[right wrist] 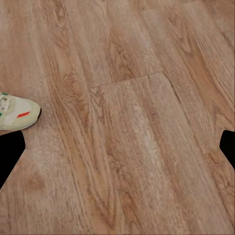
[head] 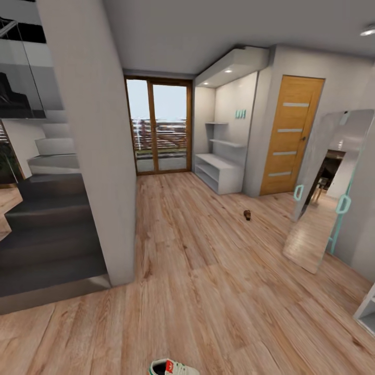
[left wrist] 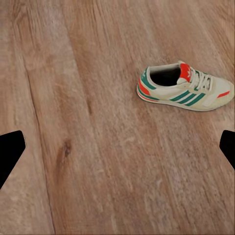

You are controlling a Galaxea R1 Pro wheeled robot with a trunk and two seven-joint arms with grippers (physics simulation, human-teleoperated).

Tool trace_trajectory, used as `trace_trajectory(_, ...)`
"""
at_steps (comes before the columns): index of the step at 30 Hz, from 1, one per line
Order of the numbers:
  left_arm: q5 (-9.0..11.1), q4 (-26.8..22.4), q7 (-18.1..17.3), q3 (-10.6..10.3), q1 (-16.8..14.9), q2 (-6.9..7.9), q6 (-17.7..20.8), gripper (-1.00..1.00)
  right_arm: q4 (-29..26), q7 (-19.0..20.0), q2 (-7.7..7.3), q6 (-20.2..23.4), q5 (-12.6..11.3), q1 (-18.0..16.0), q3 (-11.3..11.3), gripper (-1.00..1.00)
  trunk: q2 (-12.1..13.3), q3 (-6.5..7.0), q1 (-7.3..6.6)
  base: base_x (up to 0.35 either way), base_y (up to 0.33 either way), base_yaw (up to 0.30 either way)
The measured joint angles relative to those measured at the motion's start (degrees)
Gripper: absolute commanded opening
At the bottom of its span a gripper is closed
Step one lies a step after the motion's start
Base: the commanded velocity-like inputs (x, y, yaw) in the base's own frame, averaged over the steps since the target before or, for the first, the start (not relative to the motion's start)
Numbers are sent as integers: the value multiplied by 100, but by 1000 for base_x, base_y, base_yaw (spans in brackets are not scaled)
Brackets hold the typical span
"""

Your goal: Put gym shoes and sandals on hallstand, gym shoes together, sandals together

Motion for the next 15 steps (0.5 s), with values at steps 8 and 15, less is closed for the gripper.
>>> trace_trajectory(8, 0, 4, 4, 0, 0, -2, 0, 100, -7, -3, 0, 0, -2, 0, 0, 100, 0, 0, 1, 153, 185, 0)
trace_trajectory(15, 0, 4, 8, 0, 0, 0, 0, 100, -10, -7, 0, 1, -2, 0, -2, 100, 0, 0, 2, 32, 33, 0)
